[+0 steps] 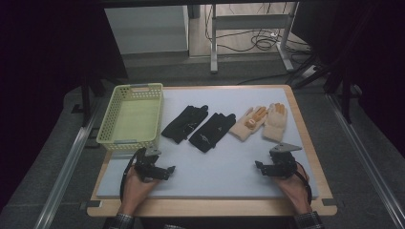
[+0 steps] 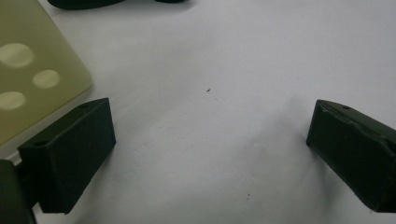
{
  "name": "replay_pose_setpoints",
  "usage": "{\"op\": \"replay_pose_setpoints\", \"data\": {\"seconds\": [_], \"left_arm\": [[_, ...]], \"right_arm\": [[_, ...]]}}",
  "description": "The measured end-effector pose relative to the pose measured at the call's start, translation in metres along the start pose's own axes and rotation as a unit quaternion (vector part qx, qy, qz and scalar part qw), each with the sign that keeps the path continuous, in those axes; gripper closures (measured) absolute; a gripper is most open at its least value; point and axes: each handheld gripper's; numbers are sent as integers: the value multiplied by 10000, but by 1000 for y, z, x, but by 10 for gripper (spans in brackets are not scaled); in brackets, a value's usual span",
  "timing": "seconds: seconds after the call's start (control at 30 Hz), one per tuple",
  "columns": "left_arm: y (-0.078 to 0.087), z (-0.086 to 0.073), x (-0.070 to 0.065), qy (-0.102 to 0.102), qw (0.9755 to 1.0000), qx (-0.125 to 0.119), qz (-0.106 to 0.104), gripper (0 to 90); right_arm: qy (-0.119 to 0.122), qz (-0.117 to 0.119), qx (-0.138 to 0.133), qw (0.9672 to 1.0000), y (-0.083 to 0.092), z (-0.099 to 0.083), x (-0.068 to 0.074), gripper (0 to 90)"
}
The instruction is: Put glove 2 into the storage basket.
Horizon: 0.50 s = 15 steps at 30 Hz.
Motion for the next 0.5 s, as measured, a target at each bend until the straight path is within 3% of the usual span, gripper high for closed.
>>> {"op": "replay_pose_setpoints", "data": {"seconds": [0.5], "left_arm": [[0, 0, 0, -2, 10000, -3, 2, 13]], "right_arm": [[1, 180, -160, 9997, -1, 18, 5, 256]]}}
Point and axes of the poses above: each handheld gripper's, and its own axes: y roughly backward along the jaws, z roughly out of its top, x roughly to its left, and after that the axes turned 3 degrees about x, right-handed
